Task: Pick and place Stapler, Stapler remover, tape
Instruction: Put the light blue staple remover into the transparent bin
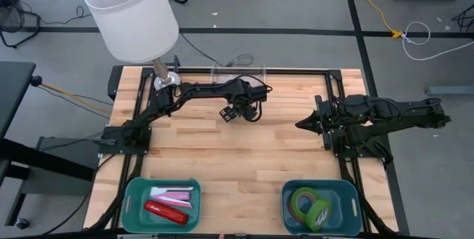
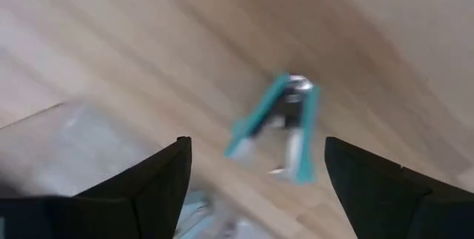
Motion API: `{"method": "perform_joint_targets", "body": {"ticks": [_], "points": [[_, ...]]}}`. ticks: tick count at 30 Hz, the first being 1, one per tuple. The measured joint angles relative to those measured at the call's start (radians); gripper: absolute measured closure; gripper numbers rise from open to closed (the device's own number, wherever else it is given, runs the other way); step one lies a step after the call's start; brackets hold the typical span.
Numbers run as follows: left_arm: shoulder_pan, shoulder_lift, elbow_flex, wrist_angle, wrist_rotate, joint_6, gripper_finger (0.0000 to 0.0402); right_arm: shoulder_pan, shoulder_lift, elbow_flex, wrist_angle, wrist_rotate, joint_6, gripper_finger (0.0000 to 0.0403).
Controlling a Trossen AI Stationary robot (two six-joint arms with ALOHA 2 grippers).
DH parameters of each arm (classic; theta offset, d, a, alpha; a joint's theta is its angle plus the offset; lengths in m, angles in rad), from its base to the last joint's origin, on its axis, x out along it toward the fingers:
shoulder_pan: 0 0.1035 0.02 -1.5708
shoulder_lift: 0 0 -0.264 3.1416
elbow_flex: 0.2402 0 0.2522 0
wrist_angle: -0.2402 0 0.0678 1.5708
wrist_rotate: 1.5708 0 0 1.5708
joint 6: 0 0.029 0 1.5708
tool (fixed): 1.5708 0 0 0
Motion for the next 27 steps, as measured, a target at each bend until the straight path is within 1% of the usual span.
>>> {"method": "perform_joint_targets", "body": {"ticks": [3,17,21,27], "points": [[0.000,0.015,0.002,-0.006,0.022,0.002,0.0094,0.000,0.000,0.000,0.000,0.000,0.008,0.0403],[0.004,0.030,-0.015,-0.003,0.000,0.036,0.0098,0.000,0.000,0.000,-0.003,0.001,0.008,0.0403],[0.004,0.030,-0.015,-0.003,0.000,0.063,0.0116,0.000,0.000,0.000,-0.003,0.002,0.007,0.0403],[0.005,0.032,-0.017,-0.008,0.007,0.065,0.0165,0.000,0.000,0.000,-0.003,0.003,0.007,0.0403]]}}
